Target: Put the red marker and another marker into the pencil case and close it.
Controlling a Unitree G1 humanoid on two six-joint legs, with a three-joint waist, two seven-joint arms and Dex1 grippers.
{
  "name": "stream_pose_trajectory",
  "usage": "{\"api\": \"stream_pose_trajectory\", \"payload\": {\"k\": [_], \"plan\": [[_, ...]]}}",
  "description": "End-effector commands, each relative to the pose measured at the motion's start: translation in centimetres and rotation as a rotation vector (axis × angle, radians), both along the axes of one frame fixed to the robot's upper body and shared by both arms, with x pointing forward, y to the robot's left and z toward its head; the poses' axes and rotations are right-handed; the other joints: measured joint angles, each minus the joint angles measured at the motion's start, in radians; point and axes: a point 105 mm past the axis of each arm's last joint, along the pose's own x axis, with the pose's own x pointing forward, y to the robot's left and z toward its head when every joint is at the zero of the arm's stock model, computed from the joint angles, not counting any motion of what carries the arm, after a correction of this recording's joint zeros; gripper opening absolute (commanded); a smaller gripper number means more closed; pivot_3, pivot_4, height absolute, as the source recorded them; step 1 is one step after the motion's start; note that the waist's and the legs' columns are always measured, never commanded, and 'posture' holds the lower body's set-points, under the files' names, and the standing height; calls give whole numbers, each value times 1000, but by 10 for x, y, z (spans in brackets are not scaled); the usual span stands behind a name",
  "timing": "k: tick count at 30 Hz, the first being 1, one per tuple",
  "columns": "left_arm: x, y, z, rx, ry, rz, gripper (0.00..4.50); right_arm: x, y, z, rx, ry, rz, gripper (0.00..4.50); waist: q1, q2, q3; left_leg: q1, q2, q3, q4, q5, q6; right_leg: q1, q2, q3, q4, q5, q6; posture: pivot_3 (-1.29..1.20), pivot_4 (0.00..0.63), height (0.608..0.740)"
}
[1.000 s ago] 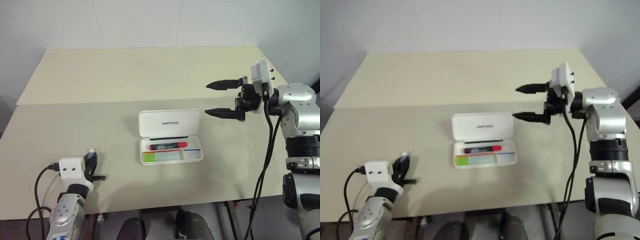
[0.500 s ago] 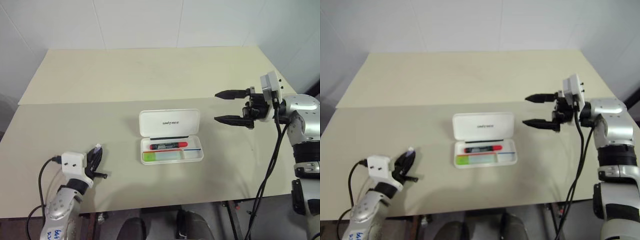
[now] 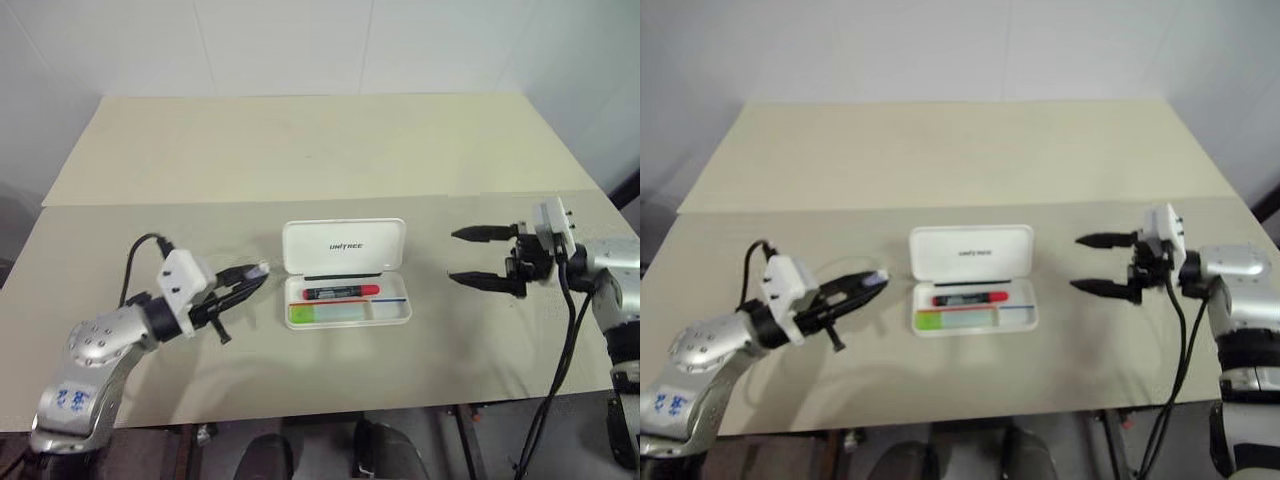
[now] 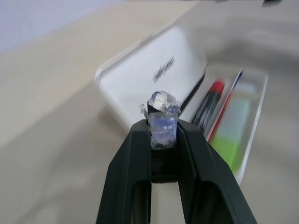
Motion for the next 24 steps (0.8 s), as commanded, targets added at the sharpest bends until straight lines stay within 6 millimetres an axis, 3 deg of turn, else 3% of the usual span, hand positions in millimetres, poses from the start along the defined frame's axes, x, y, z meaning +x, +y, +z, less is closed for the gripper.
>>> {"api": "stream_pose_trajectory", "payload": {"k": [1, 5, 10, 17, 24], "plan": [[0, -16, 5, 2, 0, -78, 401, -12, -13, 12, -21, -63, -6, 4500, 2, 0, 0, 0, 0, 0, 0, 0, 0, 0, 0, 0, 0, 0, 0, 0, 150, 740], [5, -46, 6, -5, 32, -217, 401, -27, -29, -5, -49, -33, -77, 4500, 13, 0, 0, 0, 0, -1, 0, 0, 0, 1, 0, 0, -1, 0, 0, 0, 150, 740], [13, -73, -4, 8, 89, -301, 401, -39, -35, -10, -26, -29, -156, 4500, 9, 0, 0, 0, -1, 1, 1, 0, 0, 3, 1, 0, -5, 1, 2, 0, 150, 740], [21, -116, -26, 47, 139, -399, 401, -56, -24, -8, -7, -35, -179, 4500, 10, 0, 0, 1, 0, 0, 1, 0, 0, 3, 2, 1, -5, 1, 2, 0, 150, 740], [24, -146, -44, 75, 164, -497, 401, -65, -12, -2, 11, -38, -190, 4500, 14, 0, 0, 0, -1, 0, 1, 1, 0, 3, 2, 1, -5, 1, 2, 0, 150, 740]]}}
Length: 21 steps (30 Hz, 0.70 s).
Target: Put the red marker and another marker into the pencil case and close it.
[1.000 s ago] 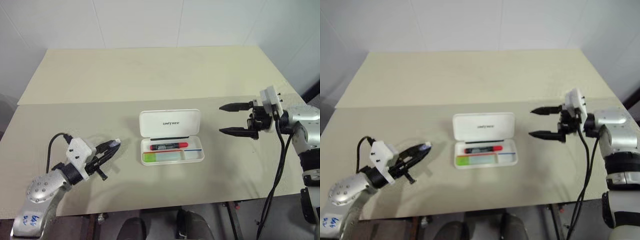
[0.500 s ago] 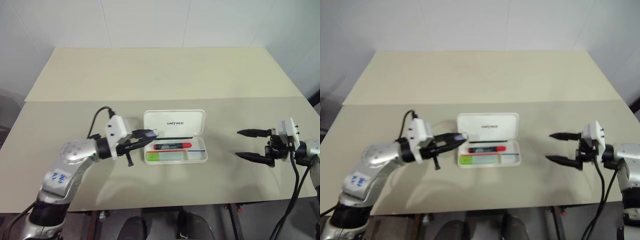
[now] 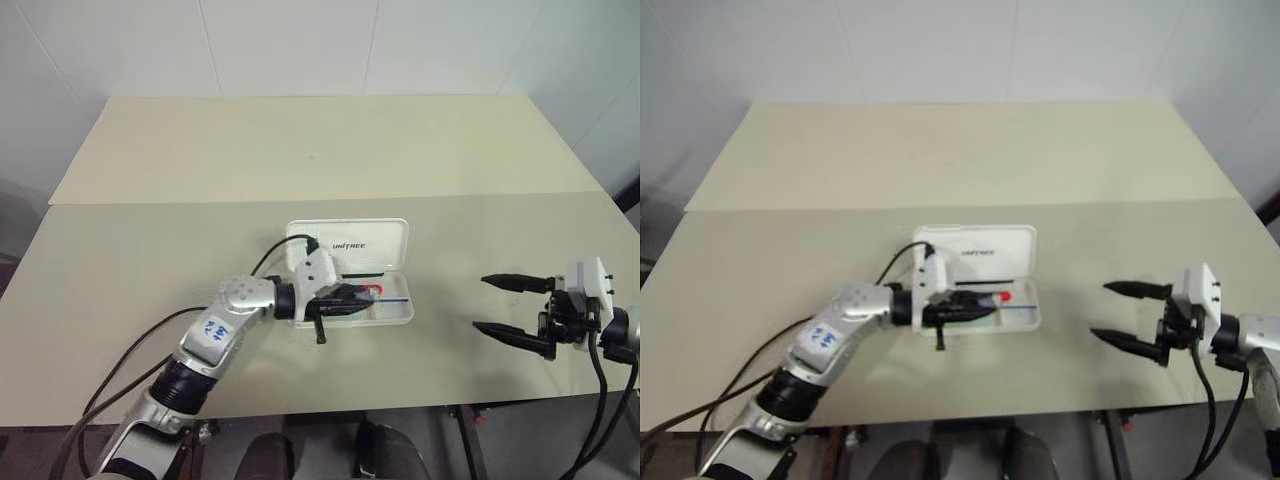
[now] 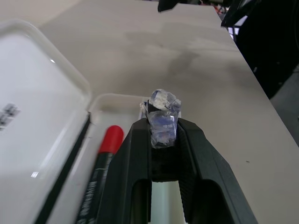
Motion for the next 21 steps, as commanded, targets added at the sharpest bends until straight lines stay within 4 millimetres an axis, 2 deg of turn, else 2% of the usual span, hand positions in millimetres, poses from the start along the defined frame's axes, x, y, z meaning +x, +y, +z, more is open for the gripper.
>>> {"api": "stream_pose_trajectory", "payload": {"k": [1, 6, 13, 21], "plan": [[1, -15, 5, -2, -50, -70, 401, -2, 7, 17, 29, -66, -6, 4500, 0, 0, 0, 0, 0, 0, 0, 0, 0, 0, 0, 0, 0, 0, 0, 0, 150, 740], [6, -28, 3, 0, -57, -96, 401, -6, 15, 20, 36, -74, -1, 4500, 2, 0, 0, 0, 0, 0, 0, 0, 0, 0, 0, 0, 0, 0, 0, 0, 150, 740], [8, -48, -1, 20, -59, -141, 401, -11, 12, 20, 29, -71, -21, 4500, 13, 0, 0, 0, 0, 0, 1, 0, 1, 0, 0, 0, 0, 0, 0, 0, 150, 740], [7, -56, -8, 28, -41, -165, 401, -14, 12, 19, 39, -86, -38, 4500, 20, 0, 0, 0, 0, 0, 1, 0, 1, 0, 0, 0, 0, 0, 0, 0, 150, 740]]}}
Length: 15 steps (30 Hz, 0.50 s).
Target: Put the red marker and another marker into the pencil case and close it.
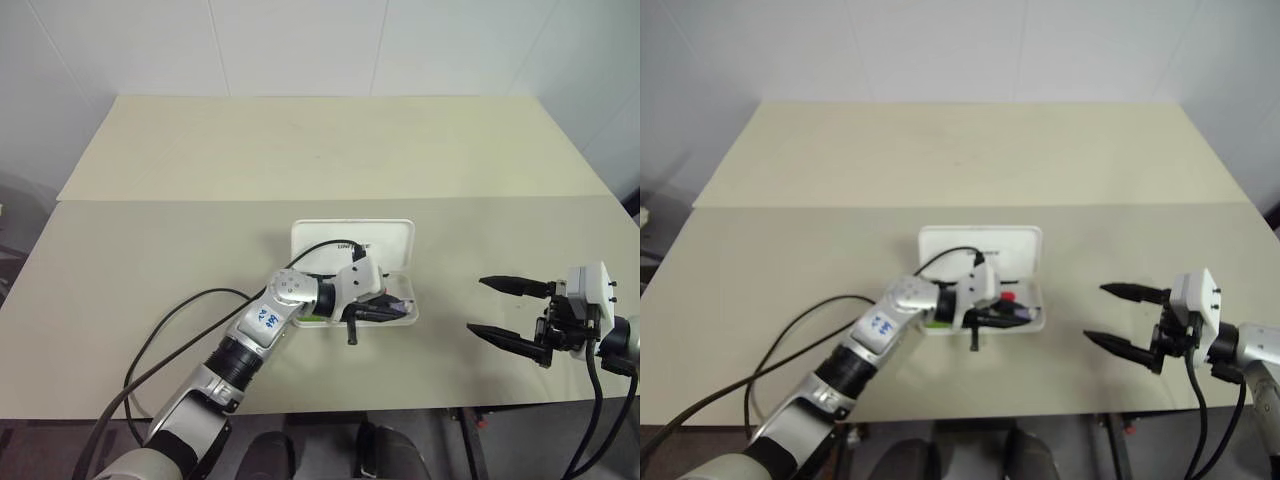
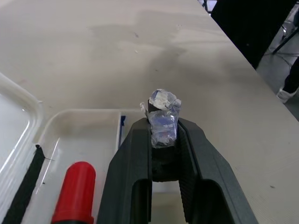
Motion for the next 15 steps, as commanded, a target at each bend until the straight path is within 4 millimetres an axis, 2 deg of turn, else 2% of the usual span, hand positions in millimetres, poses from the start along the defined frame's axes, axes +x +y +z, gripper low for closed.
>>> {"api": "stream_pose_trajectory", "payload": {"k": [1, 5, 11, 15], "plan": [[-2, -8, 8, -19, -29, -33, 401, -3, -2, 13, 13, -66, -12, 4500, 1, 0, 0, 0, 0, 0, 0, 0, 0, 0, 0, 0, 0, 0, 0, 0, 150, 740], [2, -10, 6, -18, -5, -6, 401, -4, -2, 12, 18, -69, -14, 4500, 2, 0, 0, 0, 0, 0, 1, 0, 0, 0, 0, 0, 0, 0, 0, 0, 150, 740], [3, -11, 12, -48, -12, -1, 2348, 0, 0, 7, 33, -71, -8, 4500, 0, 0, 0, 0, 0, -1, 2, 0, 0, 0, 0, 0, 1, 0, 0, 0, 150, 740], [0, -8, 17, -64, -1, -19, 3814, 3, 2, 5, 40, -72, 3, 4500, 1, 0, 0, 0, 0, -1, 3, 0, 0, 0, 0, 0, 1, 0, 0, 0, 150, 740]]}}
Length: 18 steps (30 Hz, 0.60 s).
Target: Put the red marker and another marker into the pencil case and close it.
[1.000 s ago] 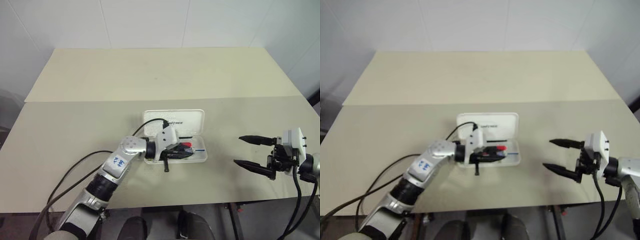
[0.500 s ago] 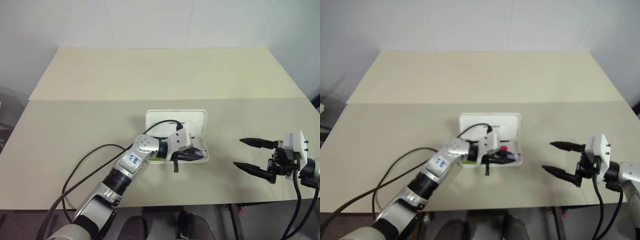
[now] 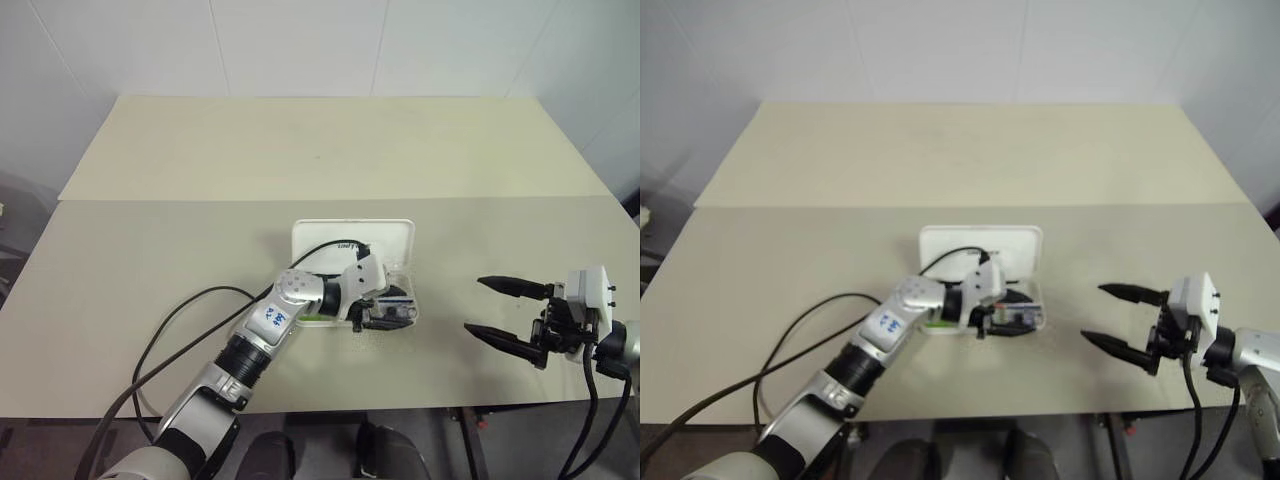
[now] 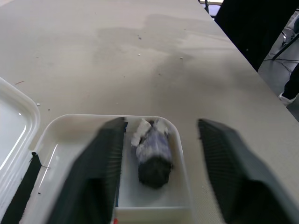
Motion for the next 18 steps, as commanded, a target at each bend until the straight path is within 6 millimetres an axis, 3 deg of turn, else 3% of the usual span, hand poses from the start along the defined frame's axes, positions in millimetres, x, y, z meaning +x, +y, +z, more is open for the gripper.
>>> {"api": "stream_pose_trajectory", "payload": {"k": [1, 6, 10, 18], "plan": [[-6, -2, 19, -56, -25, -42, 4107, 2, 1, 5, 8, -39, 14, 4500, 0, 0, 0, 0, 0, 0, 0, 0, 0, 0, 0, 0, 0, 0, 0, 0, 150, 740], [-16, 4, 40, -136, -7, -90, 4107, 10, 1, 1, 18, -38, 33, 4500, -1, 0, 0, 0, 0, 0, 1, 0, 0, 0, 0, 0, 0, 0, 0, 0, 150, 740], [-15, 21, 48, -168, -25, -44, 4107, 16, 2, -4, 24, -37, 53, 4500, -3, 0, 0, 0, 0, 0, 1, 0, 0, 0, 0, 0, 1, 0, 0, 0, 150, 740], [-19, 86, 55, -217, -63, 160, 4107, 32, 1, -8, 29, -58, 86, 4500, -18, 0, 0, 0, 0, -1, 2, 0, 0, 0, 0, 1, 1, 0, 0, 0, 150, 740]]}}
